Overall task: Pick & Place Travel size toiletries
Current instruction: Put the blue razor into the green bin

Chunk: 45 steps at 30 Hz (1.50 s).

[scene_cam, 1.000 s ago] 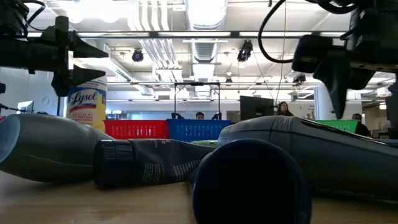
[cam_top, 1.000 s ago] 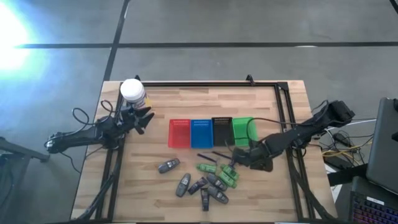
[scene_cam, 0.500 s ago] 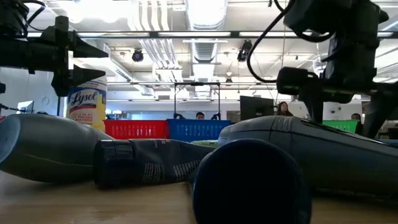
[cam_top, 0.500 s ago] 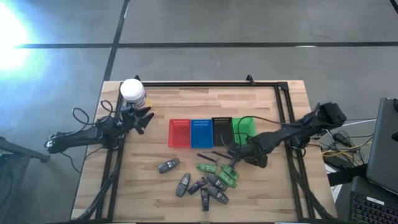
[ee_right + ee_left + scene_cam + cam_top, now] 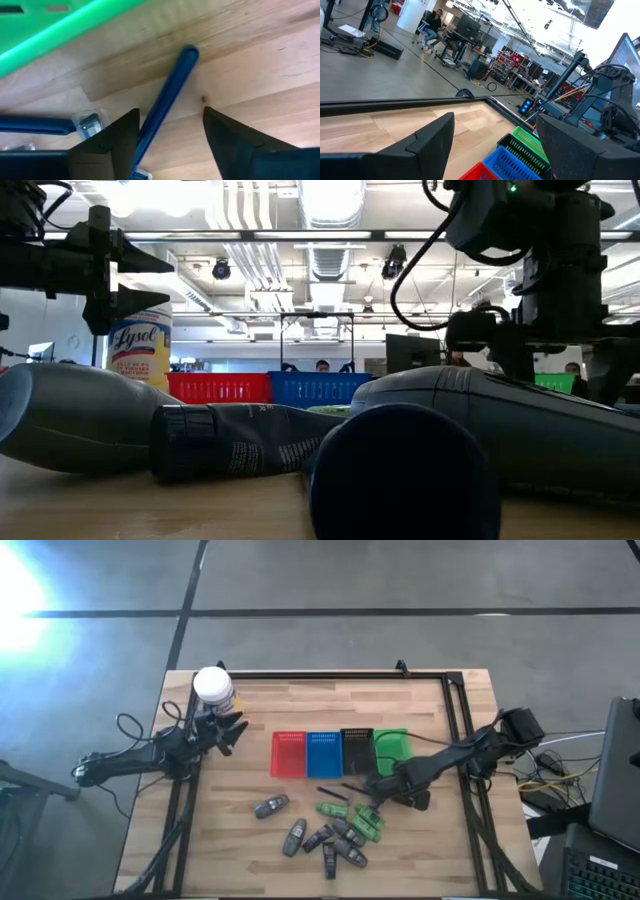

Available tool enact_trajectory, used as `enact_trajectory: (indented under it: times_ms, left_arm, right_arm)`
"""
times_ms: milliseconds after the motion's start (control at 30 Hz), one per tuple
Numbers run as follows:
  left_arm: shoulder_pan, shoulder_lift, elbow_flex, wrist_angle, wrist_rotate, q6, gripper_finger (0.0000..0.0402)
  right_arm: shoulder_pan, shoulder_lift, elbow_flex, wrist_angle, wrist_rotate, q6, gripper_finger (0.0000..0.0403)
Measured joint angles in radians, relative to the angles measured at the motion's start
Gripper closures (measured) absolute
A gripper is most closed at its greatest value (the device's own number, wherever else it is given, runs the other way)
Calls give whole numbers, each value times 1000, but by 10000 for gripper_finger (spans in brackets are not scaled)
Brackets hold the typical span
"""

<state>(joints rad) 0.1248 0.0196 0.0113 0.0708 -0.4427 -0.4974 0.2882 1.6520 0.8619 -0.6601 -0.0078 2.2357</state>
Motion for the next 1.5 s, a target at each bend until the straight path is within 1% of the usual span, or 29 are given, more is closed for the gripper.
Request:
enact_trajectory:
  times_ms: [233,367,533,633,767,867,1000,1100,1200,1267,1367,1433,1500]
  left_arm:
    - [0,0,0,1,0,0,115]
    - [0,0,0,1,0,0,115]
    - [0,0,0,0,0,0,115]
    - [0,0,0,0,0,0,115]
    - [0,0,0,0,0,0,115]
    - [0,0,0,0,0,0,115]
    - [0,1,0,0,0,0,115]
    - [0,1,0,0,0,0,115]
    - [0,1,0,0,0,0,115]
    - [0,1,0,0,0,0,115]
    - [0,1,0,0,-1,0,115]
    - [0,1,0,0,0,0,115]
    - [0,1,0,0,0,0,115]
  right_arm:
    - [0,35,61,18,6,-22,280]
    - [0,74,91,30,-10,-17,311]
    - [0,127,122,11,-33,-57,321]
    - [0,137,137,-15,-36,-86,324]
    - [0,133,155,-83,-33,-138,353]
    - [2,117,157,-146,-26,-188,377]
    - [2,74,188,-157,-46,-251,376]
    - [2,27,236,-163,-56,-298,376]
    - [-4,-41,311,-256,-24,-338,376]
    - [-22,-73,355,-349,31,-373,376]
    - [-99,-121,385,-513,95,-456,375]
    - [-182,-148,374,-557,99,-571,374]
    - [-277,-165,333,-544,91,-722,374]
